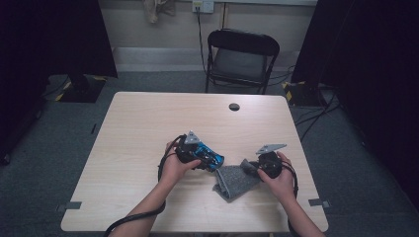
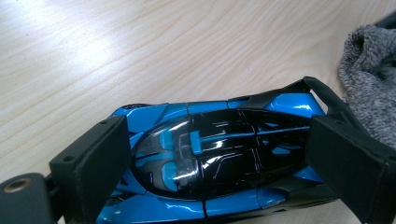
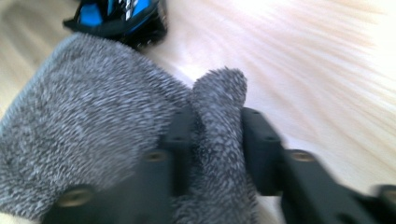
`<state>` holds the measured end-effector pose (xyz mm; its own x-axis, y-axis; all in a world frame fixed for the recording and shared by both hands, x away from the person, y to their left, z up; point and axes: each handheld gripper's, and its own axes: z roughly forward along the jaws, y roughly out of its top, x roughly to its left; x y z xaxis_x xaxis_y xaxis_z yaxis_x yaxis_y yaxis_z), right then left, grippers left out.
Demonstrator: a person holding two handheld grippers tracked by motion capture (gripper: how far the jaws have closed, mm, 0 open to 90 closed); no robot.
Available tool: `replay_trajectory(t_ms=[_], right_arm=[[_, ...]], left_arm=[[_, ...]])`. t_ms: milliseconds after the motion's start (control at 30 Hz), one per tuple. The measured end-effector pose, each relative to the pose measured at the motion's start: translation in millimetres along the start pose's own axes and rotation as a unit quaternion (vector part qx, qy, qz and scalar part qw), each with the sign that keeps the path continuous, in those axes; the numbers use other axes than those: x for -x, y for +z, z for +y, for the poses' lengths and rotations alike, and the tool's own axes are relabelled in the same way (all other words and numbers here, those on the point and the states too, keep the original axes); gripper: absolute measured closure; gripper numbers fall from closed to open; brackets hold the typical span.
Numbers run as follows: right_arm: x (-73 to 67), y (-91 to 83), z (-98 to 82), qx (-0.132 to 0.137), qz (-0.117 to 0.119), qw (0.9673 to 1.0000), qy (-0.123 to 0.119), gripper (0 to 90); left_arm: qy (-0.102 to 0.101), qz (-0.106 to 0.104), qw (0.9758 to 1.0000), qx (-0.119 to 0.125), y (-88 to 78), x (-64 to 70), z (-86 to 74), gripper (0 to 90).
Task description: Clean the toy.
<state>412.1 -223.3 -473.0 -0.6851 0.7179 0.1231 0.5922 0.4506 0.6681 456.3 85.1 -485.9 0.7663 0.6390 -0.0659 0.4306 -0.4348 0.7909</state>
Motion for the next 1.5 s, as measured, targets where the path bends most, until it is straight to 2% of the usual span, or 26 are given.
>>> replay_trajectory(t_ms=[67, 100, 200, 267, 333, 400, 467, 533, 600, 700, 800, 900, 967, 1067, 1200, 1367, 1500], right_arm=[[-0.5, -5.2, 1.7, 0.012, -0.001, 0.9999, 0.004, 43.1], [-2.1, -8.2, 3.7, 0.024, 0.008, 0.9997, 0.004, 40.2], [-12.6, -16.5, 11.8, 0.046, 0.02, 0.9987, -0.014, 31.2], [-21.8, -17.0, 15.4, 0.044, 0.037, 0.9978, -0.034, 28.9], [-31.4, -12.3, 15.1, 0.029, 0.052, 0.9968, -0.054, 23.7], [-38.5, -3.4, 10.8, 0.018, 0.055, 0.9956, -0.074, 22.9], [-41.7, 8.1, 4.0, -0.006, 0.052, 0.9951, -0.084, 21.6], [-42.1, 17.0, -3.3, -0.005, 0.041, 0.9949, -0.092, 21.6], [-42.7, 18.8, -6.7, 0.006, 0.036, 0.9948, -0.096, 22.5], [-46.2, 19.2, -7.6, 0.001, 0.021, 0.9942, -0.105, 25.8], [-45.9, 18.8, -4.8, -0.009, 0.016, 0.995, -0.098, 32.2], [-46.7, 18.5, -2.8, -0.007, 0.012, 0.9956, -0.092, 51.7], [-47.9, 19.0, -1.8, -0.002, 0.006, 0.9961, -0.088, 59.3], [-51.2, 19.8, 1.0, -0.011, -0.002, 0.9959, -0.09, 65.7], [-51.2, 20.2, 2.6, -0.014, -0.004, 0.9964, -0.084, 68.6], [-47.2, 19.3, 1.4, -0.006, 0.002, 0.9982, -0.06, 69.9], [-43.5, 19.5, 3.1, -0.007, -0.005, 0.9986, -0.052, 70.2]], left_arm=[[-0.004, 0.002, 1.0, -0.002, -0.4, 0.2, 0.1, 6.9], [-0.005, 0.001, 1.0, -0.002, -0.5, 0.1, 0.0, 6.9], [-0.008, 0.002, 1.0, -0.005, -0.6, 0.3, 0.6, 6.9], [-0.009, 0.004, 0.9999, -0.008, -0.7, 1.0, 1.3, 7.0], [-0.007, 0.005, 0.9999, -0.009, -0.6, 0.9, 1.7, 6.9], [-0.008, 0.006, 0.9999, -0.011, -0.5, 1.0, 2.1, 6.8], [-0.007, 0.005, 0.9999, -0.01, -0.4, 1.7, 2.9, 7.2], [-0.001, 0.004, 1.0, -0.007, -0.3, 1.7, 4.3, 9.8], [0.008, 0.001, 1.0, -0.005, 1.1, 1.5, 6.4, 15.1], [-0.002, -0.004, 1.0, -0.003, 5.4, -0.4, 7.0, 11.0], [-0.012, -0.003, 0.9999, 0.011, 7.6, -2.8, 1.9, 4.3], [-0.006, -0.004, 0.9998, 0.021, 8.1, -1.2, -1.5, 2.4], [-0.004, -0.002, 0.9999, 0.015, 7.8, 0.4, -1.1, 0.0], [0.003, -0.007, 1.0, 0.005, 7.5, -0.5, 0.8, 0.0], [0.004, -0.006, 1.0, 0.002, 7.5, 0.4, 1.3, 0.0], [0.006, -0.008, 0.9999, 0.011, 8.0, 1.7, -0.7, 0.0], [0.013, -0.01, 0.9998, 0.008, 7.5, 1.1, -0.6, 0.0]])
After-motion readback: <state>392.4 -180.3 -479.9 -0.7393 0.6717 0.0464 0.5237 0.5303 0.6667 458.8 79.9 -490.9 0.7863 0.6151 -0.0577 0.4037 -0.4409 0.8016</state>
